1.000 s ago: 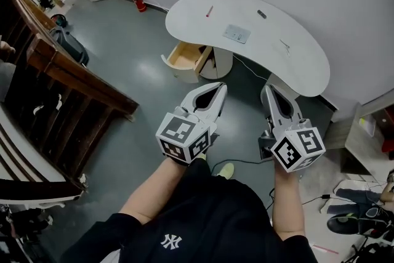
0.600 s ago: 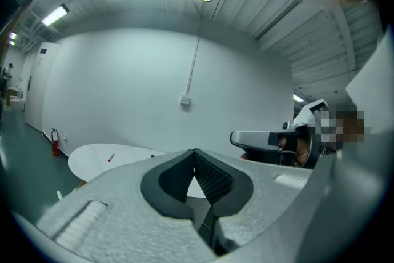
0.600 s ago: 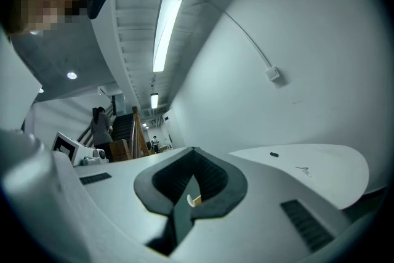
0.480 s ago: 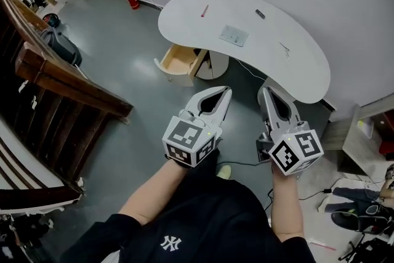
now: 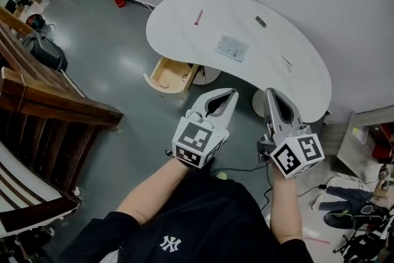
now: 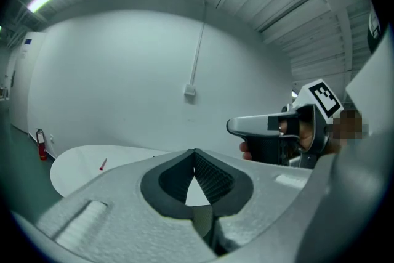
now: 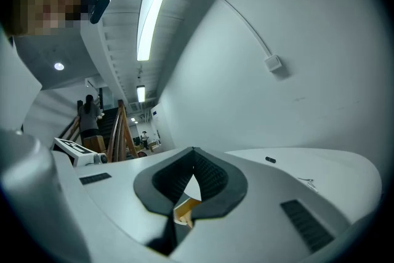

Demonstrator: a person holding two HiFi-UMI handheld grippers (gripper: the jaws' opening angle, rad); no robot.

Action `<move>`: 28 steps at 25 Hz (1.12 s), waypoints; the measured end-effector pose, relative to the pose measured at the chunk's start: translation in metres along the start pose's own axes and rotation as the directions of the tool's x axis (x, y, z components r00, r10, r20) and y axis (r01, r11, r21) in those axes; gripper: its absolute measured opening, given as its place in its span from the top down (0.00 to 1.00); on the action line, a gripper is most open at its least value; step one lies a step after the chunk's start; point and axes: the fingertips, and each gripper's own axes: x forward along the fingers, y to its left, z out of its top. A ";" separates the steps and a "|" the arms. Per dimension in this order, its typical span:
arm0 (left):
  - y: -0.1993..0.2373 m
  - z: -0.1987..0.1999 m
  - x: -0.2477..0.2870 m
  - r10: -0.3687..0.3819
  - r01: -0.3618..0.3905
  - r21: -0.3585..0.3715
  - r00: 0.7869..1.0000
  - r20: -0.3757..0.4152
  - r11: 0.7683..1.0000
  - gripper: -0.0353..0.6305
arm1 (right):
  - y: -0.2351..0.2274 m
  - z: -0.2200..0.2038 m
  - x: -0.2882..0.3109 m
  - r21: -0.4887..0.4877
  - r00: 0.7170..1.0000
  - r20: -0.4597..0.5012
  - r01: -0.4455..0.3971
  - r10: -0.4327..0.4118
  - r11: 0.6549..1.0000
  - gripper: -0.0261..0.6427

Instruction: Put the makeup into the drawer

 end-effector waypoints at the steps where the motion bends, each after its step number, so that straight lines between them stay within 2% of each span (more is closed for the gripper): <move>1: 0.008 -0.002 0.008 -0.009 0.009 0.004 1.000 -0.009 1.000 0.93 | -0.004 0.000 0.011 0.003 1.000 -0.002 0.008 -0.008 1.000 0.94; 6: 0.040 -0.011 0.036 -0.042 0.044 0.041 0.998 -0.055 0.998 0.93 | -0.020 -0.001 0.050 0.023 0.998 -0.012 0.063 -0.063 0.998 0.94; 13: 0.068 -0.038 0.069 -0.025 0.037 0.098 0.992 -0.120 0.994 0.93 | -0.040 0.000 0.081 0.031 0.998 -0.023 0.064 -0.064 0.997 0.94; 16: 0.081 -0.051 0.087 -0.020 0.034 0.101 0.990 -0.138 0.994 0.93 | -0.053 -0.006 0.101 0.040 0.998 -0.038 0.048 -0.046 0.998 0.94; 20: 0.095 -0.068 0.122 0.003 0.017 0.113 0.986 -0.167 0.993 0.93 | -0.082 -0.018 0.129 0.056 0.997 -0.077 0.018 -0.013 0.998 0.94; 25: 0.115 -0.090 0.167 0.068 -0.024 0.204 0.975 -0.213 0.979 0.93 | -0.125 -0.027 0.172 0.069 0.991 -0.130 -0.023 0.032 0.997 0.94; 28: 0.132 -0.109 0.198 0.121 -0.057 0.245 0.960 -0.252 0.968 0.93 | -0.153 -0.034 0.197 0.076 0.985 -0.159 -0.060 0.072 0.995 0.94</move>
